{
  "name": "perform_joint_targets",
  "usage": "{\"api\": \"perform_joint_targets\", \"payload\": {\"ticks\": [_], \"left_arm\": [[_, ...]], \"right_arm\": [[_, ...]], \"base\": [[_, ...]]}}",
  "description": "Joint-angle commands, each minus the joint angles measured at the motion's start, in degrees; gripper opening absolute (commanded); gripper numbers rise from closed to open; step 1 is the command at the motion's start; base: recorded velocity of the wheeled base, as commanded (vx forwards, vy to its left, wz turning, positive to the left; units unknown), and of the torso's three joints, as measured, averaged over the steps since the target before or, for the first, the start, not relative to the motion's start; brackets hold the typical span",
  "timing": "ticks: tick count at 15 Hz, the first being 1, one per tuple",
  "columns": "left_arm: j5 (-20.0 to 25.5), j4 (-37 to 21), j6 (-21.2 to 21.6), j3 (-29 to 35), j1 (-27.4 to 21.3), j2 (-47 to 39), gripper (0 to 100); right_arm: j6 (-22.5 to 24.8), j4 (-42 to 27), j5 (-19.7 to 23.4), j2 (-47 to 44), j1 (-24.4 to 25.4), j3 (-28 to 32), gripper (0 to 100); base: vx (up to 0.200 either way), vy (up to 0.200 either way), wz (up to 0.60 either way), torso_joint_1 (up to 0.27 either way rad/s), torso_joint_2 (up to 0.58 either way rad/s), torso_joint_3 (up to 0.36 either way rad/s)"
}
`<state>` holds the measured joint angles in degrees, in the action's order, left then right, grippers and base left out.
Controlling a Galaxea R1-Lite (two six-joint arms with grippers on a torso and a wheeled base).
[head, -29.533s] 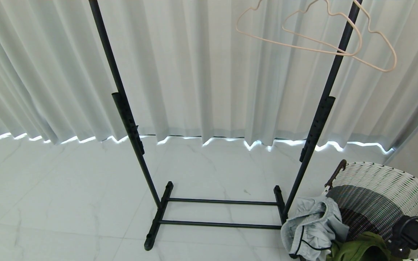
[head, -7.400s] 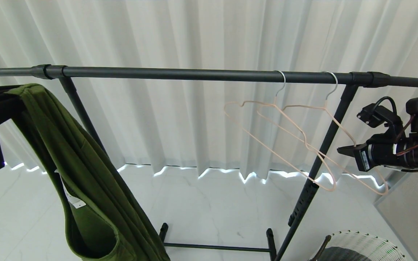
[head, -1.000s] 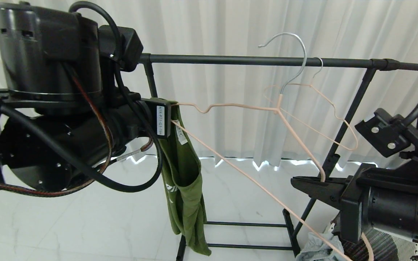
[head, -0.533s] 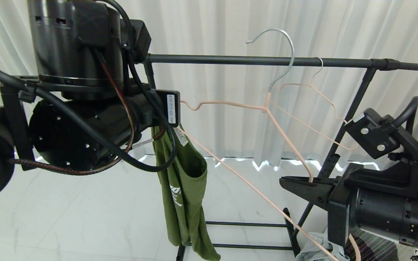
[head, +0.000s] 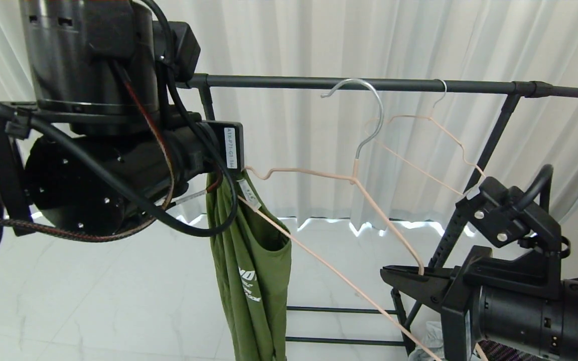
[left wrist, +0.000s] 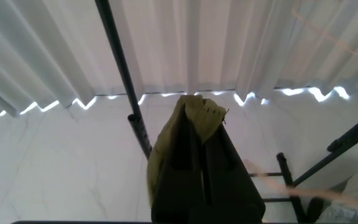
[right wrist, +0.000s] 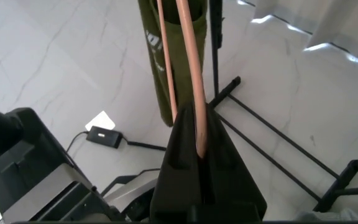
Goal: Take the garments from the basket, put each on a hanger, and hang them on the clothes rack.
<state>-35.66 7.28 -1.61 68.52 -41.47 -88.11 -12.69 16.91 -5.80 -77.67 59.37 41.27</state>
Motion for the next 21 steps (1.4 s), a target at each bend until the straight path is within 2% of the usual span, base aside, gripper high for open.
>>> {"api": "perform_joint_targets", "payload": {"ticks": [1,4,7,10,14,16,18,21], "left_arm": [[-0.03,0.02,-0.06,-3.48,-0.01,2.51,0],[-0.03,-0.07,0.03,-4.28,-0.89,2.95,0],[0.06,0.02,-0.15,-3.92,-4.76,2.95,0],[0.06,0.02,-2.7,-3.75,-8.45,3.39,0],[0.06,-0.07,-2.7,-3.92,-11.88,3.65,0],[0.06,-0.07,-2.52,-4.54,-11.7,3.83,0],[0.06,-0.33,-1.47,-6.3,-9.15,5.14,0],[0.33,-0.51,4.77,-10.34,-3.44,7.52,0]], "right_arm": [[-0.14,1.11,-0.7,0.94,0.05,-0.13,0],[-1.02,1.81,-0.7,2.17,0.57,-0.22,0],[-1.02,1.9,-0.79,0.94,2.16,-0.13,0],[-1.02,3.39,-0.79,-1.61,2.24,0.04,0],[-1.02,4.98,-0.7,-4.07,3.74,0.13,0],[-1.02,4.62,-0.79,-3.98,3.74,-0.22,0],[-1.02,4.27,-0.79,-2.05,3.03,-1.45,0],[-1.02,1.29,-0.7,1.82,2.77,-2.86,0]], "base": [[0.0,0.0,0.0,0.0,0.0,0.0],[0.0,0.0,0.0,0.0,0.0,0.0],[0.0,0.0,0.0,0.0,0.0,0.0],[0.0,0.0,0.0,0.0,0.0,0.0],[0.0,0.0,0.0,0.0,0.0,0.0],[0.0,0.0,0.0,0.0,0.0,0.0],[0.0,0.0,0.0,0.0,0.0,0.0],[0.0,0.0,0.0,0.0,0.0,0.0]]}}
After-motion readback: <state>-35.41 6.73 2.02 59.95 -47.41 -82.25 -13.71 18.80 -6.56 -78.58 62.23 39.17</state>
